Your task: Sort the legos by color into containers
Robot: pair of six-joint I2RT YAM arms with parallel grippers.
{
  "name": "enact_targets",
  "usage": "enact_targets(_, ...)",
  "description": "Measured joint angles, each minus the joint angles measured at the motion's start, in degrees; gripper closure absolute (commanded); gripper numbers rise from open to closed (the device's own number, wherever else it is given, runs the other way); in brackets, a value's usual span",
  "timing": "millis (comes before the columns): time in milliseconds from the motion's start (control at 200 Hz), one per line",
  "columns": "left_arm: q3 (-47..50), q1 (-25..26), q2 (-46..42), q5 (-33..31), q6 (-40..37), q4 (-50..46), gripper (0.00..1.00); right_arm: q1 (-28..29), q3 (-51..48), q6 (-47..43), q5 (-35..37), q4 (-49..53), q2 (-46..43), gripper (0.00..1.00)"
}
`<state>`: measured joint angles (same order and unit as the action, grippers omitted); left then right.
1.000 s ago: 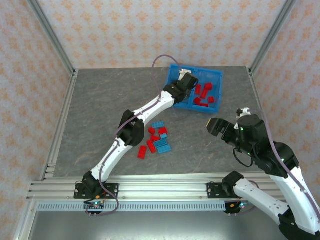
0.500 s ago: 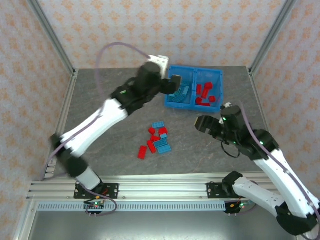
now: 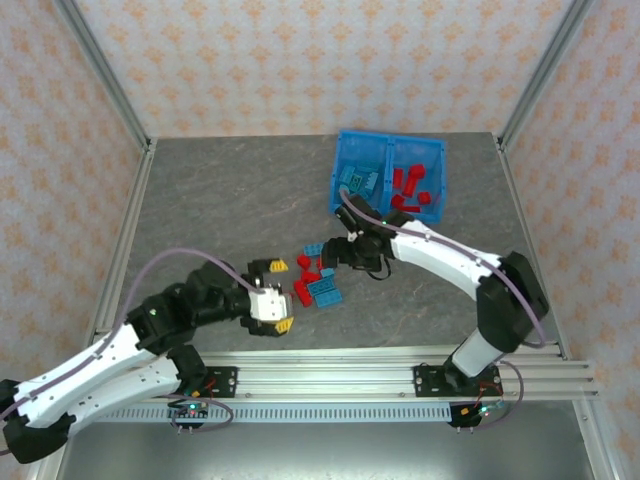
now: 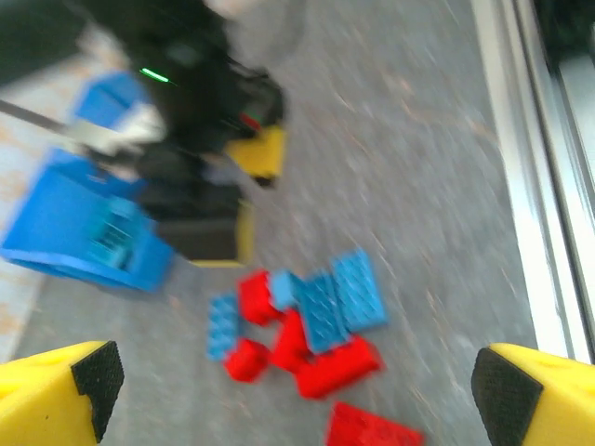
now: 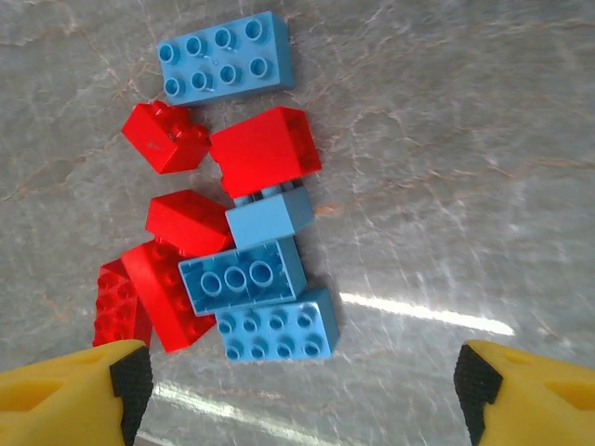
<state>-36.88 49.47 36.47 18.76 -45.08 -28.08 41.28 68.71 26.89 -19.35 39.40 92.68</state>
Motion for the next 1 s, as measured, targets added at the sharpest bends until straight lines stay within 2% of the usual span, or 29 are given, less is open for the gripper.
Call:
enact_targets(65, 3.04, 0.00, -0.33, 0.33, -2.08, -0.15, 0.00, 0.00, 1.11, -0.61, -0.76, -0.96, 2.60, 0.17)
enact_targets(205, 3.30, -0.76, 2.16, -0.33, -5.40, 0.59, 0.00, 0.33, 3.87, -1.73, -2.38, -2.32, 8.59, 0.19)
enact_targets(360, 3.91, -3.04, 4.04, -0.02, -6.03, 2.01, 0.00, 1.25, 4.39, -1.99, -2.62, -4.02, 13.62, 0.32)
enact_targets(541, 5.46, -3.04, 2.25, 0.37, -6.05, 4.17, 0.00, 1.46, 3.39, -1.25, -3.15, -6.27, 14.62, 0.43)
enact_targets(671, 5.55, -3.04, 2.14, 0.57, -6.05, 5.49, 0.00, 1.77, 2.12, -0.94, -2.75, -8.22, 14.27, 0.42)
enact_targets(836, 5.55, -3.04, 2.12, 1.95, -6.01, 6.27, 0.00, 1.99, -0.81, -0.24, 0.42, -9.31, 13.44, 0.54)
enact_targets(1001, 6.27, -3.04, 0.76, 2.29, -6.01, 7.28, 0.00, 2.36, -2.25, 0.11, 3.98, -10.05, 13.14, 0.56)
